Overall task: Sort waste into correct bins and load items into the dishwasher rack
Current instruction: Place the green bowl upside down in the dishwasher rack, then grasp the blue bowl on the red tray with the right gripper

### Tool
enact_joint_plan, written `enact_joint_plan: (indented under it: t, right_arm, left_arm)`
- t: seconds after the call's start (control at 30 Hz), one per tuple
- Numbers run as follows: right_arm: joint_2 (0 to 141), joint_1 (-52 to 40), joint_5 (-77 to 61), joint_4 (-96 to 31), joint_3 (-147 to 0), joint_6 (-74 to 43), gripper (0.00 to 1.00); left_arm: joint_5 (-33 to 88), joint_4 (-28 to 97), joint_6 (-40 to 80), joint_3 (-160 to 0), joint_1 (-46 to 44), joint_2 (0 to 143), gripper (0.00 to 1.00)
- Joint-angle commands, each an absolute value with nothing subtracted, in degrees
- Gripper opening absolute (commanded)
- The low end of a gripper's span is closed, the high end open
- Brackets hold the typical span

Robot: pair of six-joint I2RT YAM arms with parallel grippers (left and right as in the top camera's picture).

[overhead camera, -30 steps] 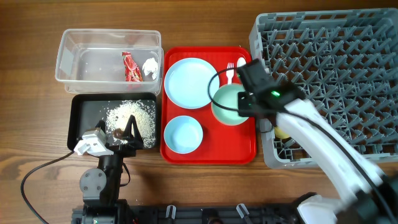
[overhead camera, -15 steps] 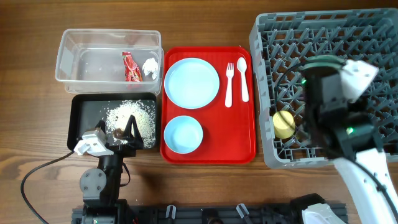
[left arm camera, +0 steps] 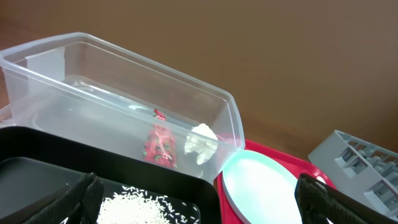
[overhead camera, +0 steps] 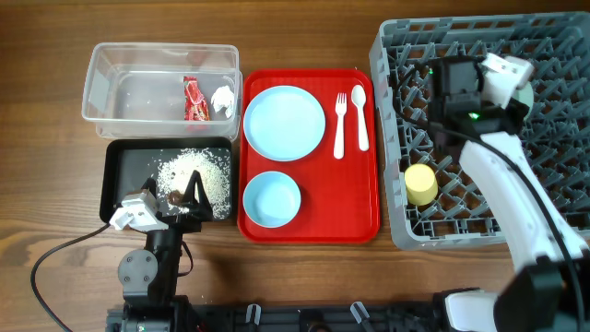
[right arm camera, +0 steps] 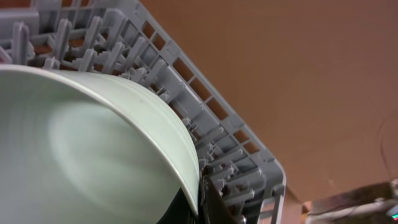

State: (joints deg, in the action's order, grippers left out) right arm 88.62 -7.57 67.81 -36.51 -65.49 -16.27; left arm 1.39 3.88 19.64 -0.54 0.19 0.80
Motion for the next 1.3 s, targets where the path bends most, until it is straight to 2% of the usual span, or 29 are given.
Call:
enact_joint_plan:
  t: [0.0, 0.27, 0.67, 0.7, 0.73, 0.77, 0.83, 0.87, 1.1, 1.27]
  right_arm:
    - [92.79, -5.98, 75.85, -32.01, -66.46, -6.57, 0.04]
    - [97.58, -2.98, 73.52, -29.21, -66.46, -1.56, 0.04]
    - [100.53, -6.63, 66.65, -31.11, -66.26, 1.63, 0.06]
    - [100.53, -7.01, 66.48, -31.11, -66.26, 2.02, 0.15]
    - [100.53, -7.46, 66.5, -31.11, -66.26, 2.26, 0.31]
    - [100.51, -7.97, 66.5, -31.09, -66.26, 2.5, 0.6]
    - [100.27, -9.26, 66.43, -31.03, -66.3, 2.83, 0.78]
    - [99.98, -10.02, 65.87, -30.89, -66.32, 2.9, 0.82]
    - [92.82, -16.62, 61.95, -30.92, -66.52, 3.27, 0.92]
    - [85.49, -22.92, 54.98, -32.86, -66.54, 4.43, 0.93]
  left_arm:
    - [0.99, 4.27, 19.94, -0.32, 0.75, 0.38, 1.0]
    - [0.99, 4.27, 19.94, -0.32, 0.75, 0.38, 1.0]
    - [0.99, 4.27, 19.94, -0.32, 0.75, 0.38, 1.0]
    - [0.99, 4.27, 19.94, -0.32, 0.75, 0.38, 1.0]
    - [0.99, 4.29, 19.94, -0.32, 0.75, 0.38, 1.0]
    - [0.99, 4.27, 19.94, -0.32, 0.75, 0.38, 1.0]
    - [0.99, 4.27, 19.94, -0.32, 0.75, 0.38, 1.0]
    - [0.99, 4.27, 19.94, -0.32, 0.75, 0.38, 1.0]
    - [0.99, 4.27, 19.94, -0.32, 0.75, 0.38, 1.0]
    - [0.99, 4.27, 19.94, -0.32, 0.75, 0.38, 1.0]
